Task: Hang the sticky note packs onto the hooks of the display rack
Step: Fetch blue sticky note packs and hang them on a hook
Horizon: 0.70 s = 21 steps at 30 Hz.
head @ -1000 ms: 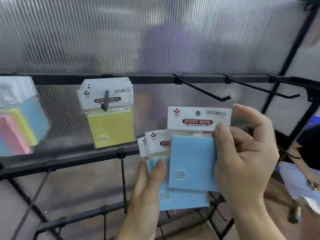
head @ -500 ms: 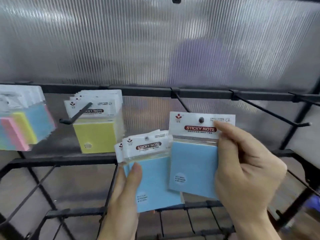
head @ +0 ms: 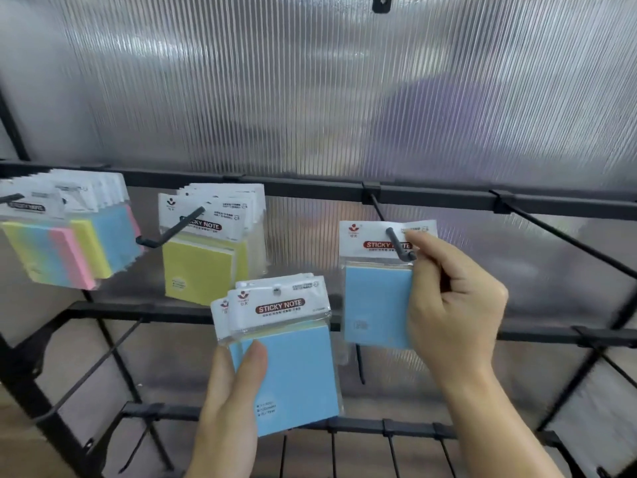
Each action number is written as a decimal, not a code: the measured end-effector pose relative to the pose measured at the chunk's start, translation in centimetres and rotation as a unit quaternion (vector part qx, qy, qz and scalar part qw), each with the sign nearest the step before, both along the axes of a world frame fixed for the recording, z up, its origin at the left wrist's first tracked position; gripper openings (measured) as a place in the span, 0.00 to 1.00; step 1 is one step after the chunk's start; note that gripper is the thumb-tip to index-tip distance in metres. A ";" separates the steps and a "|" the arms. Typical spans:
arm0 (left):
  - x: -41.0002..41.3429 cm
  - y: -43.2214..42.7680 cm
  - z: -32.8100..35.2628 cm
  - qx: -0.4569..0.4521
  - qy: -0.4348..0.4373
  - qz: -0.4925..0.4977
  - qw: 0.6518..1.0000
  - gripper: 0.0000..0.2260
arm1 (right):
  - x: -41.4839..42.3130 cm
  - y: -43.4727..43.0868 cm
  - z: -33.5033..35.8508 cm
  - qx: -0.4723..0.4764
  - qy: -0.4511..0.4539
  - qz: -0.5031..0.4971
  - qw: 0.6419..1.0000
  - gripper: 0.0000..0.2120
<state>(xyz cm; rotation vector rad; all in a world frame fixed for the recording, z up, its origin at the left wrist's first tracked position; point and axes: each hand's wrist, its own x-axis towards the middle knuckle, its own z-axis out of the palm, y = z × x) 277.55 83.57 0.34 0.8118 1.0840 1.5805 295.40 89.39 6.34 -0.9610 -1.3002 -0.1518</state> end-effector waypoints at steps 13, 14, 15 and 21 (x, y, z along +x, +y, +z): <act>0.5 0.3 0.2 0.005 -0.023 -0.036 0.999 0.14 | 0.9 7.7 -0.3 -0.119 -0.118 -0.050 0.985 0.16; 0.5 0.3 0.1 0.006 -0.023 -0.042 0.999 0.15 | 0.9 7.3 -0.3 -0.131 -0.109 -0.055 0.984 0.16; 0.6 0.3 0.0 0.007 -0.022 -0.048 0.999 0.15 | 0.9 6.6 -0.3 -0.133 -0.095 -0.059 0.985 0.17; 1.2 0.2 0.1 0.040 -0.017 -0.109 0.993 0.17 | -0.1 -0.1 -0.4 -0.193 0.007 0.202 0.960 0.09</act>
